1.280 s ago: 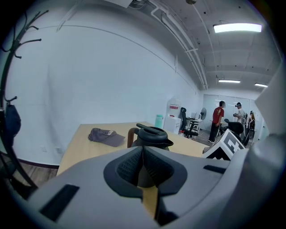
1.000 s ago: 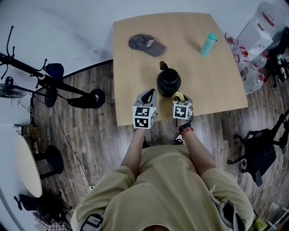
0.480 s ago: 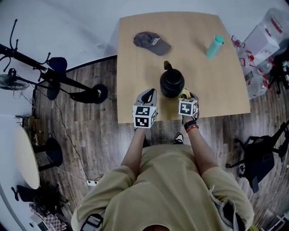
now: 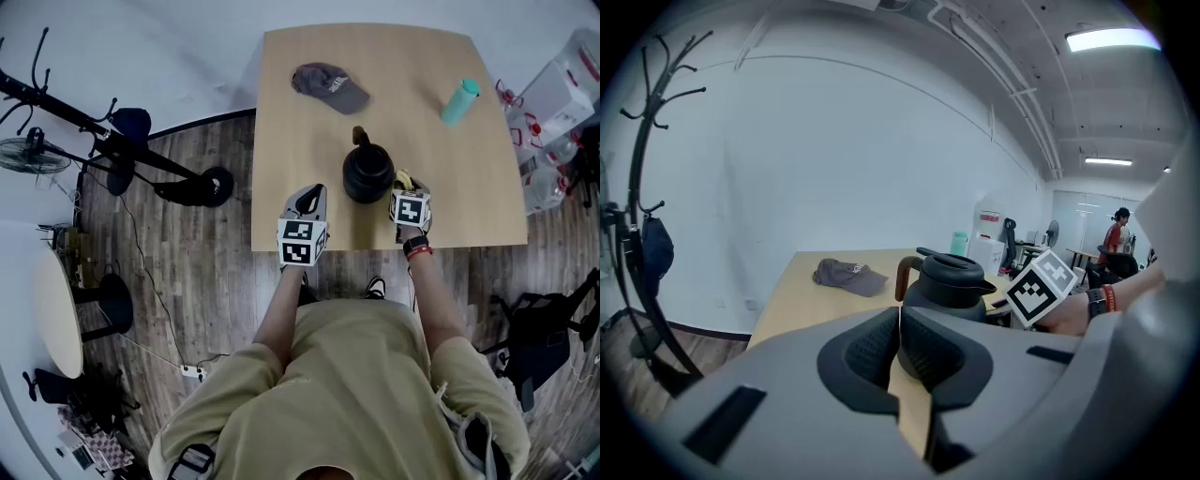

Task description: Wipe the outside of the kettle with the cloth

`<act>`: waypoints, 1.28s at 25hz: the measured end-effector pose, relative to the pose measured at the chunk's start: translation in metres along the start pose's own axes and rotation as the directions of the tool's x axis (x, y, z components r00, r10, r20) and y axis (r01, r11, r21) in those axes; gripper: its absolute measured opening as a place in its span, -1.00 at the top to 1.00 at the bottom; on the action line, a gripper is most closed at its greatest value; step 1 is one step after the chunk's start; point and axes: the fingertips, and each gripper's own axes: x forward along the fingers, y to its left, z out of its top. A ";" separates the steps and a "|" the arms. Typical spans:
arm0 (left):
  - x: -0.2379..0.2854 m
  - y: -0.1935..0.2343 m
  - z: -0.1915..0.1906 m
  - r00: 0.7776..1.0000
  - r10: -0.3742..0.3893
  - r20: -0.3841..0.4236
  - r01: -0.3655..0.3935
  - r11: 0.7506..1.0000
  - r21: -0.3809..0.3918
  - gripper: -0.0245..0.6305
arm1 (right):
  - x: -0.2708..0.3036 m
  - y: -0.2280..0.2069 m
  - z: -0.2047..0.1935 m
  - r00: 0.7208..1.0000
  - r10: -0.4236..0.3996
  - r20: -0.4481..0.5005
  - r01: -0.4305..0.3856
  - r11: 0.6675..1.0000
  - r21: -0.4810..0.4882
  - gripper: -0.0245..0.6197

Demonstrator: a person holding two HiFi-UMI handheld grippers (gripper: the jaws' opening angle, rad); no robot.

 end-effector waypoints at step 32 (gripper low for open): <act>-0.025 0.046 -0.005 0.982 -0.186 -0.011 0.187 0.982 0.035 0.85 | -0.061 0.181 -0.053 0.990 0.134 -0.038 -0.122 0.964 0.235 0.51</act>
